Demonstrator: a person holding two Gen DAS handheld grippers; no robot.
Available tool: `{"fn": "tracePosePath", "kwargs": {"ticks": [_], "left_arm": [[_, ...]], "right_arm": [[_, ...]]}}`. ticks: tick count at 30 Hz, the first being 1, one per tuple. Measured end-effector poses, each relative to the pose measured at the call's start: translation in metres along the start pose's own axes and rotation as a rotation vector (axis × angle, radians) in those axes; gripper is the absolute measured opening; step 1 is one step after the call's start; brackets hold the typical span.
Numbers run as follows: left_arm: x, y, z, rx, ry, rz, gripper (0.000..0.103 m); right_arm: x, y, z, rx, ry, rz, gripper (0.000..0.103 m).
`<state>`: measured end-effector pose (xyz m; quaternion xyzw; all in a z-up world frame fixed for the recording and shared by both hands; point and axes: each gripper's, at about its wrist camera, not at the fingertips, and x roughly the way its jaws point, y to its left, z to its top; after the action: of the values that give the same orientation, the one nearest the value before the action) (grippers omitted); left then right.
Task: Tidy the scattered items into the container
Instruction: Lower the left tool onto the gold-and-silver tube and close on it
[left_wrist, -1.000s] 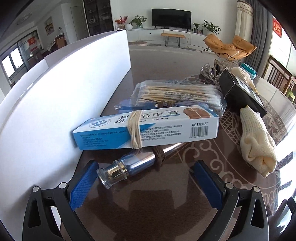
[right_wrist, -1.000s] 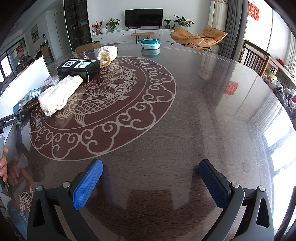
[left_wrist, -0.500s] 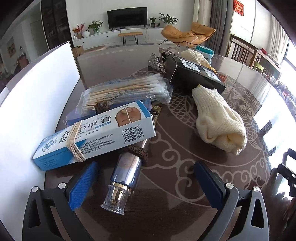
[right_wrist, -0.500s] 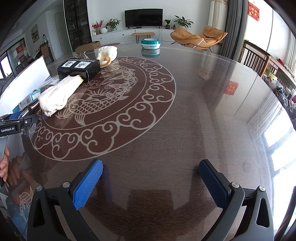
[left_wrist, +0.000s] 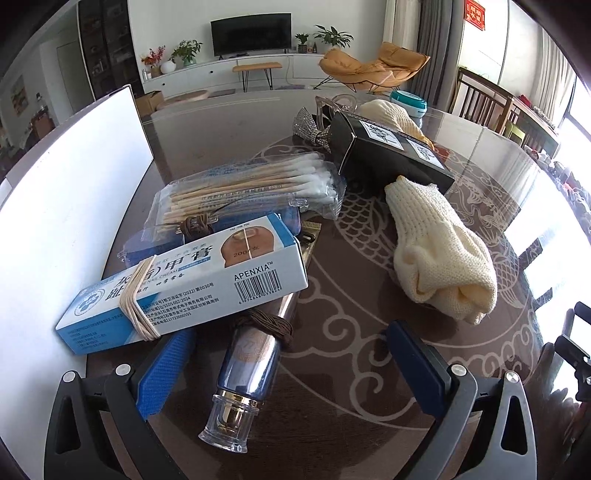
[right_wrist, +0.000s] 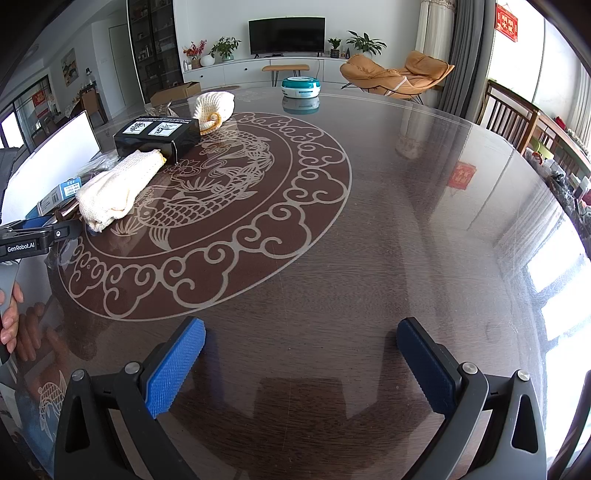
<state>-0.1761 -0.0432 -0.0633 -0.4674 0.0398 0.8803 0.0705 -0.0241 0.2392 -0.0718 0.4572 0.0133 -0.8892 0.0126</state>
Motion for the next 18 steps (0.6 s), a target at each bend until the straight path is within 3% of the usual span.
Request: {"fn": "tracePosePath", "kwargs": {"ticks": [18], "left_arm": [[0.009, 0.001, 0.013, -0.011, 0.000, 0.012, 0.103]], "right_arm": [[0.000, 0.000, 0.000, 0.000, 0.000, 0.000, 0.103]]}}
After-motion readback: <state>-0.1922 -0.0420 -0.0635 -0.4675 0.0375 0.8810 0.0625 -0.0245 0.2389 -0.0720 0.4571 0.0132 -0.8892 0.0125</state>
